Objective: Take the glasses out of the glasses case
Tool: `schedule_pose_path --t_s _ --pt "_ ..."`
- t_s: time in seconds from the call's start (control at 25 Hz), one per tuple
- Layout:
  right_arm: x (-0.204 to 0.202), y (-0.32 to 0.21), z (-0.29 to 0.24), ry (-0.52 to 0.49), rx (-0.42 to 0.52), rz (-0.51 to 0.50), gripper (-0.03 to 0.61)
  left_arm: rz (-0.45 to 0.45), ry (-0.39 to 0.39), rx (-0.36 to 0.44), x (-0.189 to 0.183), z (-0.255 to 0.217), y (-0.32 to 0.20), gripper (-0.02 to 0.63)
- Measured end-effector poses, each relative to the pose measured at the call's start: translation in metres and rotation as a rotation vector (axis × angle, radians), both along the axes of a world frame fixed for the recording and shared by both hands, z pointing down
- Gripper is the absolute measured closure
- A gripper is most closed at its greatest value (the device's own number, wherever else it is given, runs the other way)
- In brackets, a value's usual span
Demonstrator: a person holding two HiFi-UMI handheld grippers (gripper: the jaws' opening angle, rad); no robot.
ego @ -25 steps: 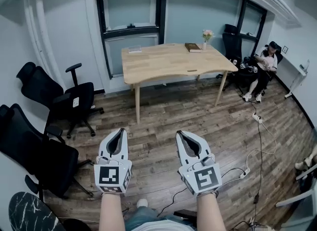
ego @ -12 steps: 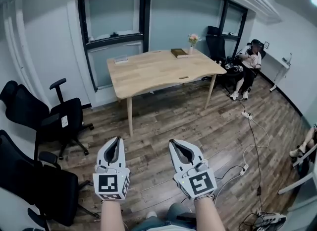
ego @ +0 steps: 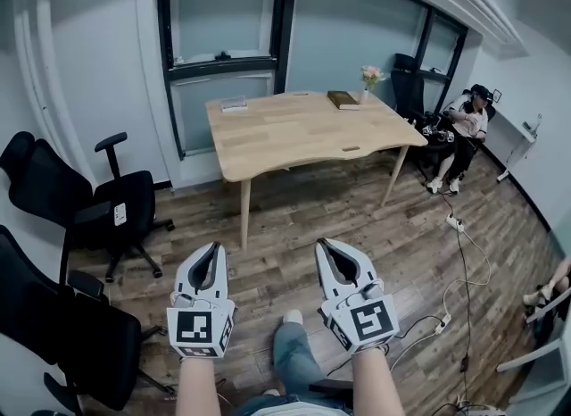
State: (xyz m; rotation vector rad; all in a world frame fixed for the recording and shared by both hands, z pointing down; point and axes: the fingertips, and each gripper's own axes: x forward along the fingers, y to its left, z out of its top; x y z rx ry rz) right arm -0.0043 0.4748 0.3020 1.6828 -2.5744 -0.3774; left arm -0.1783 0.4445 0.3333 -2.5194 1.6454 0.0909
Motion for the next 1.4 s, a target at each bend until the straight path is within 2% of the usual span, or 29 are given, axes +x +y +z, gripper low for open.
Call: schedule_pose_path --t_s 0.24,0.68,1.08,1.4 --pt "-0.003 -0.102 0.011 -0.034 0.007 -0.048 0.568 -0.05 -0.023 -0.007 -0.007 0.011 -0.088 0.597" --pt "0.012 -0.352 0.001 -0.042 0.0 -0.121 0.568 -0.119 -0.066 -0.008 0.005 -0.011 -0.335 0.597" --pt "0.042 -0.492 0.015 -0.085 -0.034 -0.1 0.568 -0.161 -0.088 -0.039 -0.007 0.004 -0.485 0.597" --pt "0.043 -0.63 0.03 -0.036 -0.093 -0.072 0.568 -0.176 -0.097 -0.068 -0.029 0.006 -0.638 0.597"
